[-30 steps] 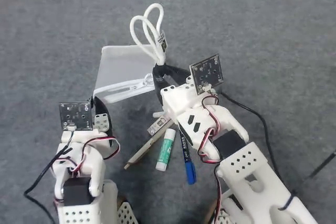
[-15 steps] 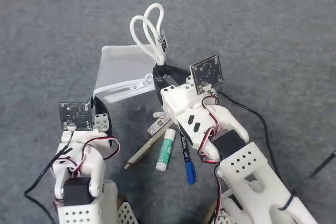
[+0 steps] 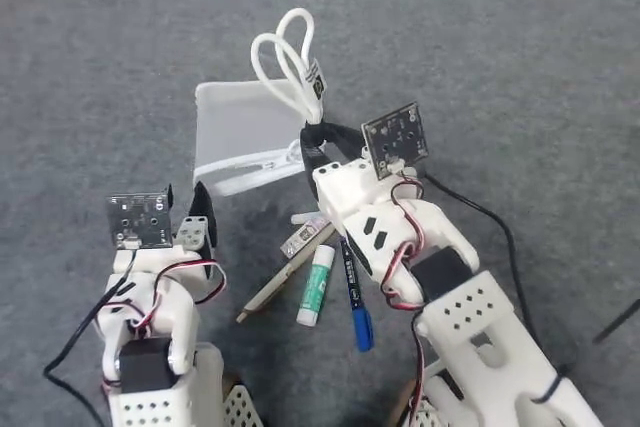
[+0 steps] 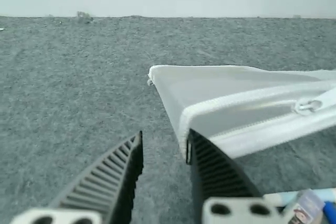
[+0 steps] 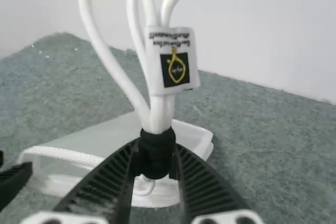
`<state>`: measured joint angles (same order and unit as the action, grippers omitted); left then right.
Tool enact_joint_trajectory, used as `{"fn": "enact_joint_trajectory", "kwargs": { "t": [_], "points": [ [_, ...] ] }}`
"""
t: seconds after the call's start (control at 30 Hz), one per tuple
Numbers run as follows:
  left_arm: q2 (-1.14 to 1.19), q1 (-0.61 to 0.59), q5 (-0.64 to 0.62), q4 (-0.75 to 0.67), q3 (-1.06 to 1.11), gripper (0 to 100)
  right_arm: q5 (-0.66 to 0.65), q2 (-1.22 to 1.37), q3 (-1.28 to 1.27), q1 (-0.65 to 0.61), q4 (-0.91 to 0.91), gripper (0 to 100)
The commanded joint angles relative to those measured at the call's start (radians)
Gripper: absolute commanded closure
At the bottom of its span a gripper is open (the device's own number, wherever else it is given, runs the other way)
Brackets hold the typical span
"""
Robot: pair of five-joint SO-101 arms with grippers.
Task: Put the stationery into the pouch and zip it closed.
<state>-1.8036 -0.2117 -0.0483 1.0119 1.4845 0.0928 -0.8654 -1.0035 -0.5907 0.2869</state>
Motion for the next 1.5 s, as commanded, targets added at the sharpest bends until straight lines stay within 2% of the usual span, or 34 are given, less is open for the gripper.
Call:
{"fn": "enact_joint_trajectory", "kwargs": {
  "t": [0.0,0.1,0.73,1.03,1.1,1.2,1.3,1.47],
  "points": [
    [-0.018,-0.008,-0.02,0.005,-0.039,90,-0.023,-0.114,0.012,0.016,0.048,99.3],
    [-0.018,-0.008,-0.018,0.003,-0.041,94,-0.023,-0.163,0.012,0.016,0.081,99.3],
    [-0.018,-0.014,-0.02,0.003,-0.044,94,-0.02,-0.214,0.011,0.079,0.107,99.3],
    [-0.018,-0.012,-0.02,0.006,-0.044,94,-0.026,-0.216,-0.018,0.004,0.102,99.3],
    [-0.018,-0.012,-0.023,0.008,-0.044,91,-0.028,-0.216,-0.018,0.004,0.102,99.3],
    [-0.018,-0.012,-0.028,0.008,-0.039,83,-0.028,-0.216,-0.018,0.004,0.105,99.3],
    [-0.018,-0.012,-0.075,0.011,-0.036,77,-0.031,-0.216,-0.018,-0.018,0.107,99.3],
    [-0.017,-0.014,-0.084,0.008,-0.027,75,-0.066,-0.217,-0.018,-0.051,0.127,99.3]
  ]
}}
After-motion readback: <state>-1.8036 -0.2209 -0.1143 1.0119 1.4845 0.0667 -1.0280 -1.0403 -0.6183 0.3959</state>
